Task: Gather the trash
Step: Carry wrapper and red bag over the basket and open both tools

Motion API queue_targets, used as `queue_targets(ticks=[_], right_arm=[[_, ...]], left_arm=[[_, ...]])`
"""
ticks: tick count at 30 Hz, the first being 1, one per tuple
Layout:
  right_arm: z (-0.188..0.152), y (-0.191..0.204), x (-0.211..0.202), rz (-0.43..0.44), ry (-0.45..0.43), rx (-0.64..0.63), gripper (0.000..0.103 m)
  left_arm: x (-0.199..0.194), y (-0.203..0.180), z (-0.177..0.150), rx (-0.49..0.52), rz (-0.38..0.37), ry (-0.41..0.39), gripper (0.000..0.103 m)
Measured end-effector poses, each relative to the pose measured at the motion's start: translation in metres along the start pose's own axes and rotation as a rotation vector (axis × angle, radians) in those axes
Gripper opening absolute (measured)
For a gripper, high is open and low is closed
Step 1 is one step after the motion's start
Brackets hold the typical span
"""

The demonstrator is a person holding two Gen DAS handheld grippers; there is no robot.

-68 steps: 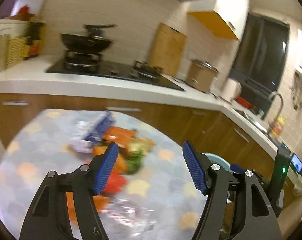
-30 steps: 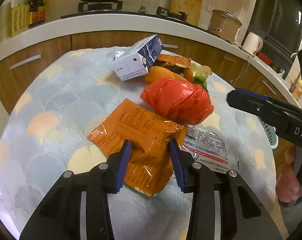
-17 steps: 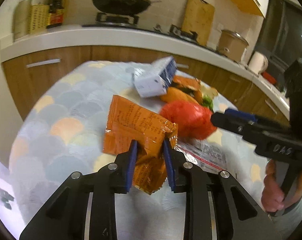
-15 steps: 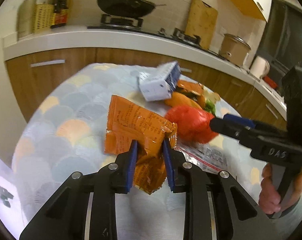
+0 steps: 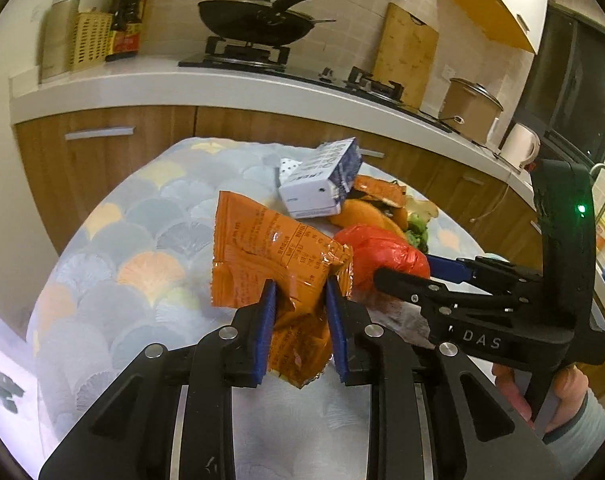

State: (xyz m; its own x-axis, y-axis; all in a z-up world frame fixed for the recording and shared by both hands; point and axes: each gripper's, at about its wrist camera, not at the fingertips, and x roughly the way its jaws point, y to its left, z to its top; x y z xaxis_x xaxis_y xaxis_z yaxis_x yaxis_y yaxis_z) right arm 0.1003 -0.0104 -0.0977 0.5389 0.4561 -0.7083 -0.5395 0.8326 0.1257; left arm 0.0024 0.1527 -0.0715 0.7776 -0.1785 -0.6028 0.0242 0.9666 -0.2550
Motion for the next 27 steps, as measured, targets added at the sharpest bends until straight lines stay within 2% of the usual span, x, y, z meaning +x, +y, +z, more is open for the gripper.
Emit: queue_targets(ticks=[8,14,17,27], right_arm=[[-0.003,-0.011,-0.056,-0.006,-0.109,0.025,0.046],[-0.005,-0.032,-0.101,-0.091,-0.200,0.034,0.046],[-0.010,-0.049,-0.125,-0.197,-0.259,0.042,0.046],[-0.037,-0.124,-0.180,-0.333,-0.336,0.154,0.046]], left_arm=[[-0.017,-0.021,0.009,0.024,-0.018,-0.046,0.023],[-0.022,-0.057,0.021,0.072,-0.061,-0.088,0.023],[-0.020,-0.080,0.025,0.097,-0.092,-0.100,0.023],[0.006,-0.174,0.037,0.208,-0.215,-0.089,0.023]])
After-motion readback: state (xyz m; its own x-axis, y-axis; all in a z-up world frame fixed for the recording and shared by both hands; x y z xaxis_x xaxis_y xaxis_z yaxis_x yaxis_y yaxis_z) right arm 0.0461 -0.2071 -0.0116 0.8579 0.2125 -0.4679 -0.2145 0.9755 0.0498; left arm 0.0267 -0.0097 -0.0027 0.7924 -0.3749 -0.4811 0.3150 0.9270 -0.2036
